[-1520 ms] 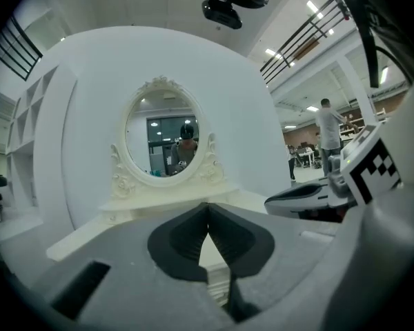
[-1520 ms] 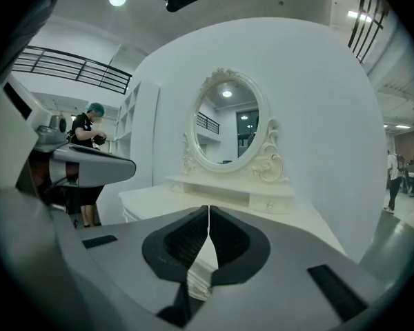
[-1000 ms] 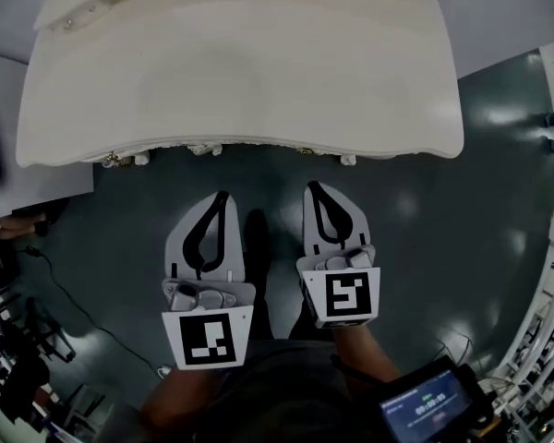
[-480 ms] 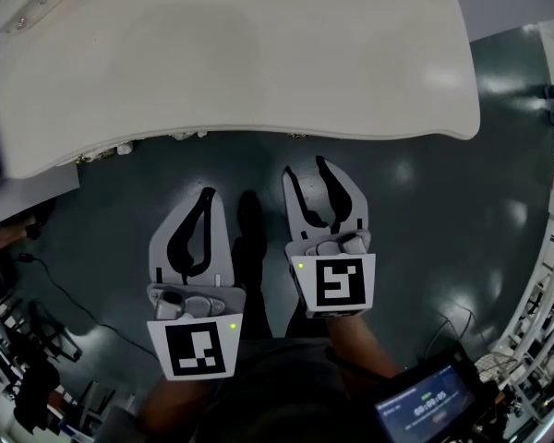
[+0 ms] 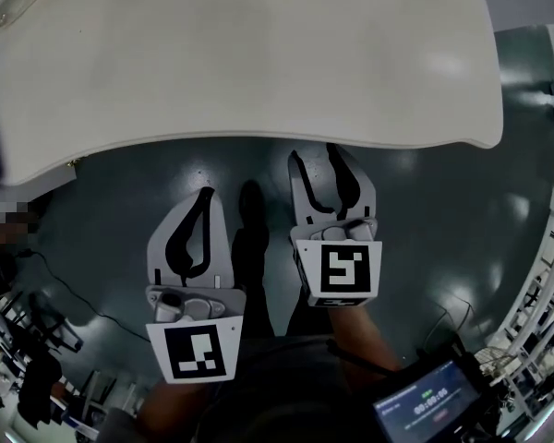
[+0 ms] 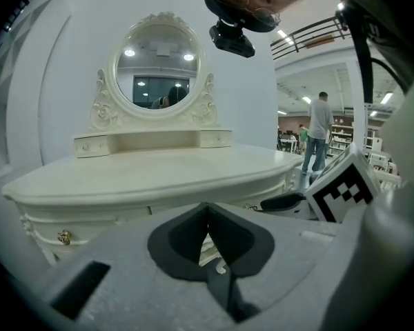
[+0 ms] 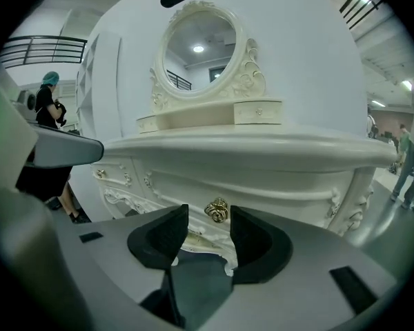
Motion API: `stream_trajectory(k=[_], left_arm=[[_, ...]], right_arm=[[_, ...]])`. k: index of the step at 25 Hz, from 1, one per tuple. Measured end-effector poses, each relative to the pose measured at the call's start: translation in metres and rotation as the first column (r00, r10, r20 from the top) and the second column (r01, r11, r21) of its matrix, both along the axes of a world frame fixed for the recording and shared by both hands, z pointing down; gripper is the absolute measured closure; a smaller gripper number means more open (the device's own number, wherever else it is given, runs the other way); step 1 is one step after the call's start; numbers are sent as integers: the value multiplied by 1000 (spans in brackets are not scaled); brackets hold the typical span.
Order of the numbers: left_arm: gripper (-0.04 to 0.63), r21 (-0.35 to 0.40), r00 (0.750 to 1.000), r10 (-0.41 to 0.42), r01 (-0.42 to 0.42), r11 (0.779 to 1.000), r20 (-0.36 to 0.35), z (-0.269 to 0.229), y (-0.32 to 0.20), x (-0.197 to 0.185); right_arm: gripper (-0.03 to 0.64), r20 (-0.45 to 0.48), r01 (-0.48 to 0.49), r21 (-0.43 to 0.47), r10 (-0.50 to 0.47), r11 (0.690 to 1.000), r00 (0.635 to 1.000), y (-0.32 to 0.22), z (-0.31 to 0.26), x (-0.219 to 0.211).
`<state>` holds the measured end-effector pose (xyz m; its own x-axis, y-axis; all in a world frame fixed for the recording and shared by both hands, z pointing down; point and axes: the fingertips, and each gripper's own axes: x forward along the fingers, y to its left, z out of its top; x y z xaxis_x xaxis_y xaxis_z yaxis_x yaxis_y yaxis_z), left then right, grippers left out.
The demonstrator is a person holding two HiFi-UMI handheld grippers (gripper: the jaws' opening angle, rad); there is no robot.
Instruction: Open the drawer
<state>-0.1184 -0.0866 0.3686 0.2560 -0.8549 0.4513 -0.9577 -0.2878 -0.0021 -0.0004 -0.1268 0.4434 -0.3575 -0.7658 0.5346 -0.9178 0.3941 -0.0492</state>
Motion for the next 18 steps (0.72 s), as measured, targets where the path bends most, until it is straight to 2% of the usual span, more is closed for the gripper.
stream_trajectory(k=[4, 12, 18], left_arm=[[580, -14, 1000, 4, -4, 1000, 0, 4, -1, -3], [580, -33, 1000, -1, 1, 999, -2, 13, 0, -8], [580, -36, 1000, -5, 5, 999, -3, 14, -1, -6]], right_arm=[[445, 9, -55, -7, 55, 998, 998, -13, 5, 2], [446, 15, -104, -9, 104, 995, 994, -20, 10, 1], [489, 4, -135, -27, 135, 991, 991, -21, 11, 6]])
